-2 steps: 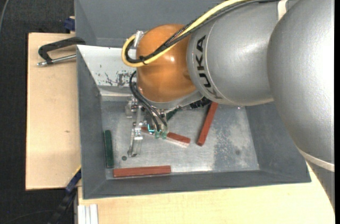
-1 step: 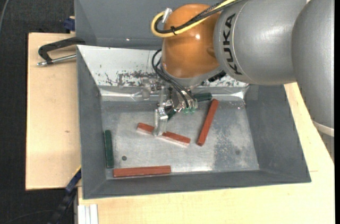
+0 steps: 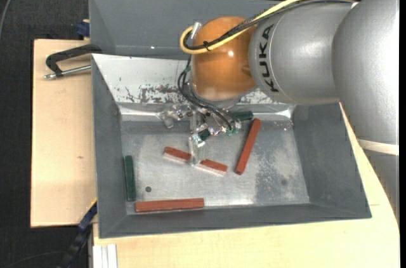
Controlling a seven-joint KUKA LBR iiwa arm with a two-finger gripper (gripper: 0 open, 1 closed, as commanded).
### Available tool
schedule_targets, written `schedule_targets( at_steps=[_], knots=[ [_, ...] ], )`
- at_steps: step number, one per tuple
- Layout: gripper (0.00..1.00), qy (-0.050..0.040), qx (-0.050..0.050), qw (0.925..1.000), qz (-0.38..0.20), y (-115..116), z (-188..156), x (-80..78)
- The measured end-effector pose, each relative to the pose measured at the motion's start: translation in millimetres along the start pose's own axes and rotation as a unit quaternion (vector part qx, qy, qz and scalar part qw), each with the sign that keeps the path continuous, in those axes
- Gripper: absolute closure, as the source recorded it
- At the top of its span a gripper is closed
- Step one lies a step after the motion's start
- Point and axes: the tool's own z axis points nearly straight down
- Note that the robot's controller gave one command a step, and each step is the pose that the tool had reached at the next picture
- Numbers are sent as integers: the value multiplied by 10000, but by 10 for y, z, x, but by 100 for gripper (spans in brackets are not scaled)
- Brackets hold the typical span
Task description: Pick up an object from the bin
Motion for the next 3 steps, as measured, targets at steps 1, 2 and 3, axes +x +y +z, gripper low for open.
schedule_targets(
  at_steps=[1,2,3],
  knots=[
    [0,35,-2,9999,146,-214,301,596],
    [100,-11,-6,9999,127,-193,274,551],
    [100,-57,24,9928,-1197,-635,-1126,326]
  ],
)
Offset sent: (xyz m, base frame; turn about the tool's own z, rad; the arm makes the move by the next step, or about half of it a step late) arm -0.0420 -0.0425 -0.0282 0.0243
